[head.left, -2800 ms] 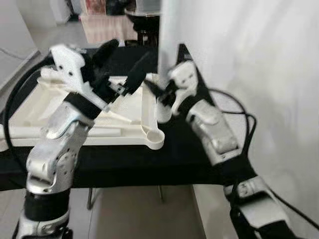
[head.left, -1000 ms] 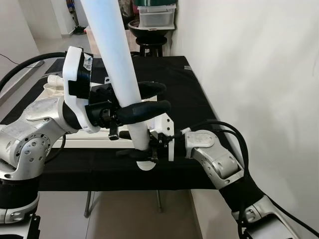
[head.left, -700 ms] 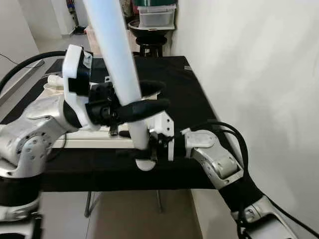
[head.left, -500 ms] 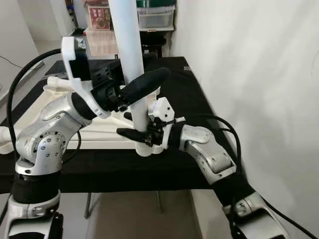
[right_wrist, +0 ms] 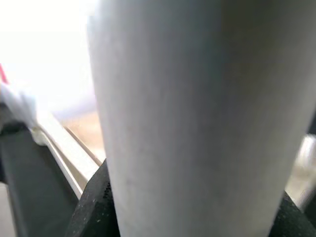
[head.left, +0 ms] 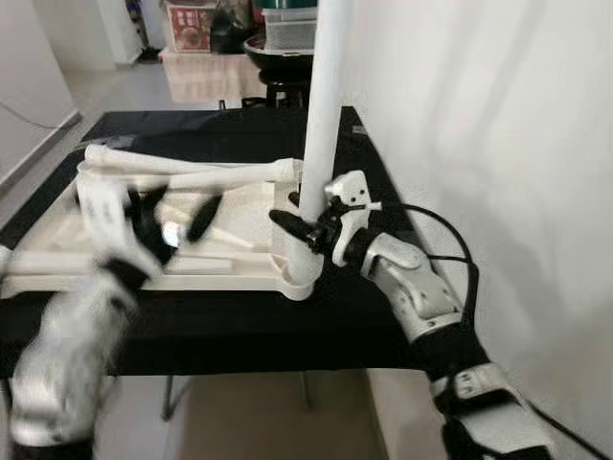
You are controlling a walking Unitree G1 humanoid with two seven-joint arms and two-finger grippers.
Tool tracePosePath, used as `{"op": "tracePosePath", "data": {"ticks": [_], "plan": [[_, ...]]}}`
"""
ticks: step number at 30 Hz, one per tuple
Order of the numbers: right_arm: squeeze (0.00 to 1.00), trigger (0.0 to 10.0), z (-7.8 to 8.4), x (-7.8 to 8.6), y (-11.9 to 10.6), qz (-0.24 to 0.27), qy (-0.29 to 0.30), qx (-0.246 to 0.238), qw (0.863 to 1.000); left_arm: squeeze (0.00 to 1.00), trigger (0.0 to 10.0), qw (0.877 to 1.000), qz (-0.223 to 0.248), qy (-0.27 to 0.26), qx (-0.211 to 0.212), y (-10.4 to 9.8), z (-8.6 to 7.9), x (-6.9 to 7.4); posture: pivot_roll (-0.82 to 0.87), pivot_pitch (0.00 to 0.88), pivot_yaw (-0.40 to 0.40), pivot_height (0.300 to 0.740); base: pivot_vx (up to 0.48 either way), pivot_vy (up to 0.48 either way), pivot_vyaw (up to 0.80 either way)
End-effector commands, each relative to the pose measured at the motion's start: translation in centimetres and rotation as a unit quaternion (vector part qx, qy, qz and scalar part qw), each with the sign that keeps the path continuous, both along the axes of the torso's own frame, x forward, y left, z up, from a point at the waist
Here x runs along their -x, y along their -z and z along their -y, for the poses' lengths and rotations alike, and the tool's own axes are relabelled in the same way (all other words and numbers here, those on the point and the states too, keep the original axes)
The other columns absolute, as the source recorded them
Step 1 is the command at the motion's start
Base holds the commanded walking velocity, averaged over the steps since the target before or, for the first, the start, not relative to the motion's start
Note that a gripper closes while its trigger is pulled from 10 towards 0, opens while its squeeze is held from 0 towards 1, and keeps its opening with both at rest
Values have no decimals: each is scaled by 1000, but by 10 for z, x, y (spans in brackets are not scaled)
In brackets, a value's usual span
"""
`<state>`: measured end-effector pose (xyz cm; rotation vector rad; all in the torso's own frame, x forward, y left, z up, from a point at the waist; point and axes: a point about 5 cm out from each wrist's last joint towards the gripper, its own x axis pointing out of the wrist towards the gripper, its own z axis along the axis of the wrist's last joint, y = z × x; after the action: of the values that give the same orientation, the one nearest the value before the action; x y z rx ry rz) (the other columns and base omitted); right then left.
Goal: Building children table
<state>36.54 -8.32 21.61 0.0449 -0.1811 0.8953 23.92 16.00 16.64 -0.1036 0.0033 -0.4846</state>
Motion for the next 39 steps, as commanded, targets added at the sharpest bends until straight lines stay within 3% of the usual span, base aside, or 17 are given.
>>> {"op": "tracePosePath", "data": {"ticks": [1, 2, 3, 4, 6, 9, 14, 21, 24, 26, 29, 31, 32, 35, 38, 39], "plan": [[0, 0, -4, 1, -5, 13, -24, -12, 1000, 0, 10000, 999, 10, 29, -17, -4, 14, 6, -21, 128, 4, 740, 0, 0, 0], [0, 0, -4, 1, -5, 14, -34, -15, 999, 0, 10000, 999, 0, 39, -18, 1, 19, 14, -18, 138, 3, 740, 0, 0, 0], [0, 10000, -5, 1, -6, 21, -46, -6, 999, 0, 10000, 998, -11, 48, -34, 8, 25, 22, -8, 167, 3, 740, 0, 0, 0], [0, 10000, -5, 1, -6, 21, -46, -6, 999, 0, 10000, 998, -11, 48, -34, 8, 25, 22, -8, 167, 3, 740, 0, 0, 0], [0, 10000, -8, 2, -12, 30, -83, 0, 996, 0, 10000, 998, -17, 51, -45, 11, 30, 36, -1, 198, 2, 740, 0, 0, 0], [0, 10000, -10, 3, -23, 48, -129, 9, 990, 0, 10000, 997, 12, -2, -78, 6, 25, 47, 9, 235, 5, 740, 0, 0, 0], [0, 10000, -5, -2, -27, 57, -127, 23, 990, 0, 10000, 996, 25, -10, -89, 0, 31, 62, 14, 276, 6, 740, 0, 0, 0], [0, 10000, 4, -12, -36, 71, -87, 31, 993, 0, 10000, 993, 29, -32, -109, -4, 33, 68, 7, 308, -4, 740, 0, 0, 0], [0, 10000, 2, -15, -42, 70, -61, 30, 995, 0, 10000, 994, 19, -44, -101, -4, 33, 66, 3, 300, -10, 740, 0, 0, 0], [0, 10000, 3, -16, -50, 72, -41, 2, 997, 0, 10000, 994, 15, -61, -86, -3, 31, 62, 1, 276, -18, 740, 0, 0, 0], [0, 10000, 10, -8, -61, 80, -36, -51, 995, 0, 10000, 991, 26, -100, -79, -3, 23, 48, -1, 213, -25, 740, 0, 0, 0], [0, 10000, 12, -7, -62, 81, -36, -60, 994, 0, 10000, 991, 30, -106, -81, -4, 22, 46, -1, 213, -25, 740, 0, 0, 0], [0, 10000, 18, 3, -70, 91, -34, -81, 992, 0, 10000, 988, 52, -119, -81, -12, 20, 36, -11, 172, -21, 740, 0, 0, 0], [0, 10000, 20, 9, -72, 90, -36, -98, 990, 0, 10000, 986, 70, -124, -85, -18, 19, 25, -25, 132, -18, 740, 0, 0, 0], [0, 10000, 14, 18, -65, 92, -35, -85, 991, 0, 10000, 987, 88, -116, -69, -27, 22, 18, -35, 103, -15, 740, 0, 0, 0], [0, 10000, 8, 19, -49, 76, -17, -64, 995, 0, 10000, 988, 98, -107, -49, -33, 23, 9, -46, 57, -17, 740, 424, 0, 775]]}}
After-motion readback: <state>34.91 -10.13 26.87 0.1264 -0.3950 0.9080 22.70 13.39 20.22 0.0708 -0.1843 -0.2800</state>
